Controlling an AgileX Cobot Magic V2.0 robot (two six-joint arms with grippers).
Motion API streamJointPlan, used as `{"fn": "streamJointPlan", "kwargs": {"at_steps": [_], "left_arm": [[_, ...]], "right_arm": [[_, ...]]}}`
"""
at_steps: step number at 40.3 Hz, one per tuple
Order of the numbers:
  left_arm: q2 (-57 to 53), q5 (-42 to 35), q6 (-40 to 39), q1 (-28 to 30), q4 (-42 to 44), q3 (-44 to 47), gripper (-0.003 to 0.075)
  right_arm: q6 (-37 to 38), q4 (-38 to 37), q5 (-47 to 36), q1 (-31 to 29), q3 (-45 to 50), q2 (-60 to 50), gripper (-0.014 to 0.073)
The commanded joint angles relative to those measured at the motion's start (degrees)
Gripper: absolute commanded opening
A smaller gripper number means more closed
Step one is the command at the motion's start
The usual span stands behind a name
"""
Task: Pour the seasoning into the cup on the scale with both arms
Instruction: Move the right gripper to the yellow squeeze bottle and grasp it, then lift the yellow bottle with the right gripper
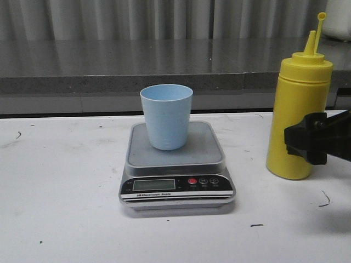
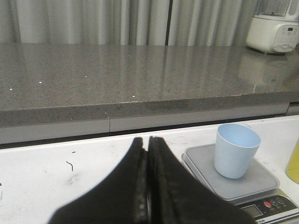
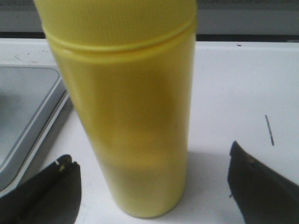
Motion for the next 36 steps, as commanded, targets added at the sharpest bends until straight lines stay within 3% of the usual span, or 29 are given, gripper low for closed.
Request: {"fn": "streamJointPlan", "kwargs": {"at_steps": [1, 7, 36], "left_arm": [[0.61, -4.74, -0.87, 0.08, -0.62, -1.53, -0.002], [0.61, -4.74, -0.87, 0.08, -0.62, -1.53, -0.002], [0.71, -4.74, -0.87, 0.08, -0.62, -1.53, -0.002]], "right_arm": [[2.2, -0.83, -11.06, 0.21, -1.07, 1.35, 0.0652], [4.05, -0.83, -14.84, 0.21, -1.94, 4.76, 0.0652], [4.05, -0.78, -17.06, 0.15, -10.32, 14.75, 0.0652]]}}
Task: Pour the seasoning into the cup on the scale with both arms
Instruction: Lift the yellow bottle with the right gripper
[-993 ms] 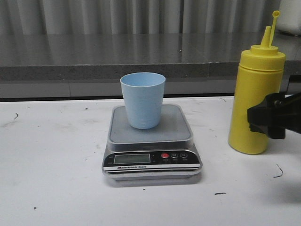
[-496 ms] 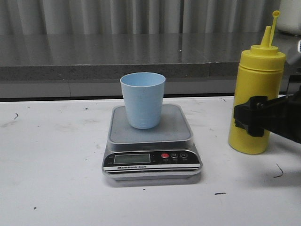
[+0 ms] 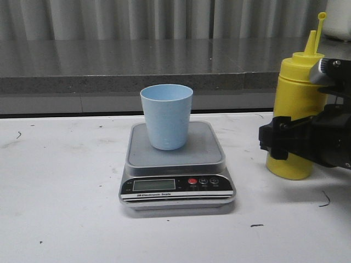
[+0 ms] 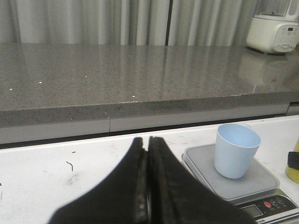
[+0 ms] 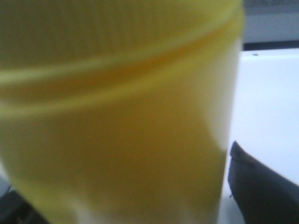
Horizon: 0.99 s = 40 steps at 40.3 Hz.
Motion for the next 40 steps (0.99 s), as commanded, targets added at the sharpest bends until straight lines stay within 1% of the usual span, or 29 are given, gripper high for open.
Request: {"fn": "streamJointPlan", "kwargs": {"at_steps": [1, 40], "left_arm": [[0.71, -4.74, -0.87, 0.08, -0.62, -1.53, -0.002], [0.71, -4.74, -0.87, 0.08, -0.62, -1.53, -0.002]], "right_arm": [[-0.1, -0.65, -7.94, 0.15, -0.98, -1.26, 0.0652], [-0.1, -0.65, -8.61, 0.15, -0.98, -1.69, 0.0652]]}}
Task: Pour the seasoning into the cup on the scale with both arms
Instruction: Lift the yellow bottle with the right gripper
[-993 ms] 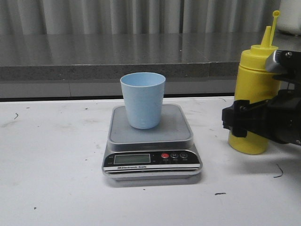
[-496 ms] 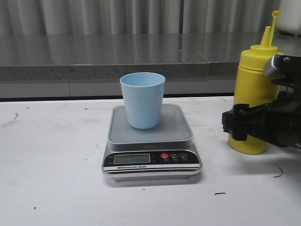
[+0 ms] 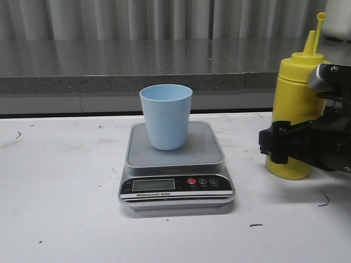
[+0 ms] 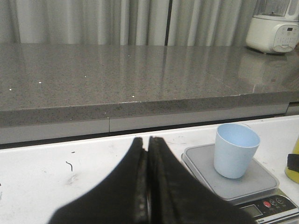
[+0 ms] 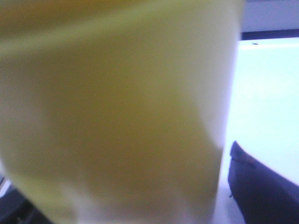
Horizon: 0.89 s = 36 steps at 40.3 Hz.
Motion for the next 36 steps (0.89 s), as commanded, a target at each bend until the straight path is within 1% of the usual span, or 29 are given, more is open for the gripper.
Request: {"fn": "streamJointPlan", "kwargs": {"at_steps": [1, 15, 17, 20, 22, 24, 28, 30, 34, 36], "left_arm": [[0.71, -4.74, -0.87, 0.08, -0.62, -1.53, -0.002], [0.71, -4.74, -0.87, 0.08, -0.62, -1.53, -0.002], [0.71, -4.74, -0.87, 0.08, -0.62, -1.53, -0.002], [0.71, -4.74, -0.87, 0.08, -0.62, -1.53, -0.002], [0.71, -4.74, -0.87, 0.08, -0.62, -1.53, -0.002], [0.71, -4.74, -0.87, 0.08, -0.62, -1.53, -0.002], [0.71, -4.74, -0.87, 0.08, -0.62, -1.53, -0.002], [0.71, -4.74, -0.87, 0.08, -0.62, -1.53, -0.002], [0.71, -4.74, -0.87, 0.08, -0.62, -1.53, -0.002], [0.71, -4.74, -0.87, 0.08, -0.62, -1.53, -0.002]], "right_arm": [[-0.19, -0.65, -8.61, 0.15, -0.98, -2.28, 0.0652], [-0.19, -0.65, -8.62, 0.15, -0.58, -4.3, 0.0651], [-0.19, -0.65, -8.62, 0.15, -0.58, -5.16, 0.0639], [-0.19, -0.65, -8.62, 0.15, -0.58, -6.18, 0.0577], [-0.19, -0.65, -8.62, 0.15, -0.58, -6.27, 0.0514], [-0.19, -0.65, -8.08, 0.15, -0.58, -5.92, 0.0469], [-0.19, -0.65, -6.95, 0.15, -0.58, -4.81, 0.0423], [-0.19, -0.71, -7.19, 0.15, -0.58, -4.44, 0.0384], [-0.19, -1.03, -8.68, 0.15, -0.22, -4.49, 0.0253], [-0.19, -1.16, -8.64, 0.15, -0.21, -4.71, 0.0216]]}}
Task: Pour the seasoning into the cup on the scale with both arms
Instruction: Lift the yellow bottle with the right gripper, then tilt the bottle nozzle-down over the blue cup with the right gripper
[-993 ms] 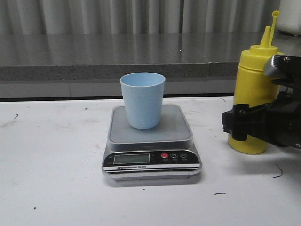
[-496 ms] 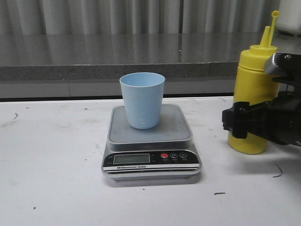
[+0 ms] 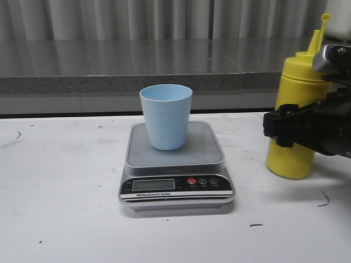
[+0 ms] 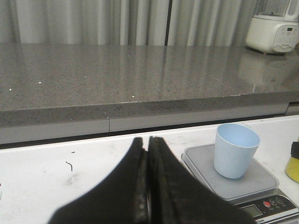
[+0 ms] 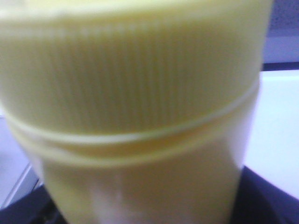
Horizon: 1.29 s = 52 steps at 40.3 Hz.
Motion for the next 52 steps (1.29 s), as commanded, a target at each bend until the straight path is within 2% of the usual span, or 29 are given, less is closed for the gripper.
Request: {"fn": "streamJointPlan", "kwargs": {"at_steps": [1, 10, 17, 20, 26, 36, 44, 52], "left_arm": [[0.71, -4.74, -0.87, 0.08, -0.62, -1.53, -0.002], [0.71, -4.74, -0.87, 0.08, -0.62, -1.53, -0.002], [0.71, -4.74, -0.87, 0.08, -0.62, -1.53, -0.002], [0.71, -4.74, -0.87, 0.08, -0.62, -1.53, -0.002], [0.71, -4.74, -0.87, 0.08, -0.62, -1.53, -0.002], [0.71, -4.74, -0.87, 0.88, -0.62, -1.53, -0.002], [0.71, -4.74, -0.87, 0.88, -0.62, -1.53, -0.002], [0.71, -4.74, -0.87, 0.88, -0.62, -1.53, -0.002]], "right_arm": [[-0.19, -0.85, -7.06, 0.15, -0.15, -1.95, 0.0202], [-0.44, -1.38, -7.06, 0.15, -0.15, -2.8, 0.0202], [-3.93, -1.9, -4.35, 0.15, -0.5, -9.1, 0.0202], [-7.85, -2.09, 0.06, 0.15, -1.9, -13.0, 0.0202], [-17.75, -2.55, 16.15, 0.15, -8.04, -19.48, 0.0202], [-36.63, -2.55, 41.52, 0.21, -20.36, -21.28, 0.0202], [-49.81, -2.55, 50.45, 0.21, -25.96, -21.28, 0.0202], [-59.78, -2.55, 51.31, 0.77, -28.14, -21.28, 0.0202]]}}
